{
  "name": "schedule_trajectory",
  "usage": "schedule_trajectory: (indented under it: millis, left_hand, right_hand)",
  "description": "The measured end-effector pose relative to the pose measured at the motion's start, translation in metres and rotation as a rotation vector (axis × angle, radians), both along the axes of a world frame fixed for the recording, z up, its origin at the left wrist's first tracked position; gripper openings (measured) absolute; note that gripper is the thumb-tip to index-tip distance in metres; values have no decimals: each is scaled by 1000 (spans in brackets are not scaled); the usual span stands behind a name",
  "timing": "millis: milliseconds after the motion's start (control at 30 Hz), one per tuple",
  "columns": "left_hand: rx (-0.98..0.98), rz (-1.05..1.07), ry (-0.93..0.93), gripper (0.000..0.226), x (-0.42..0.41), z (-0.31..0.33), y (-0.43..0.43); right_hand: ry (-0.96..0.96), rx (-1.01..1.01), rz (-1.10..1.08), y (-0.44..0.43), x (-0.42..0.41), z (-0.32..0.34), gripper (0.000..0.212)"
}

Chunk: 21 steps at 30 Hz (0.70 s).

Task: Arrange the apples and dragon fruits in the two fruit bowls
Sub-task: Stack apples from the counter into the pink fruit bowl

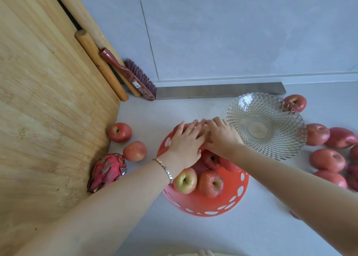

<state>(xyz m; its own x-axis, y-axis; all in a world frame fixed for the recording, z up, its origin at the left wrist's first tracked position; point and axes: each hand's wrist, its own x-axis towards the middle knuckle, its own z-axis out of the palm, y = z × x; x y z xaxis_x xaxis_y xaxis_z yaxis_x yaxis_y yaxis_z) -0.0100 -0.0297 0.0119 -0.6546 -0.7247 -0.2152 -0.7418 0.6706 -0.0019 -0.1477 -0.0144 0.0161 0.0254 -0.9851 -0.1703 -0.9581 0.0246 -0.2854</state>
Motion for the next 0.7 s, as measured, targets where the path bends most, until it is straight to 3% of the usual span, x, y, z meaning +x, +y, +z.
schedule_trajectory:
  millis: [100, 300, 467, 700]
  left_hand:
    - [4, -14, -13, 60, -3, -4, 0]
    - [22, 3, 7, 63, -2, -6, 0]
    - [99, 16, 21, 64, -4, 1, 1]
    - [29, 25, 314, 58, 13, 6, 32]
  right_hand:
    - [-65, -46, -15, 19, -15, 3, 60]
    - [71, 109, 6, 72, -32, 0, 101]
    - [123, 100, 45, 97, -25, -17, 88]
    - [3, 265, 186, 90, -43, -6, 81]
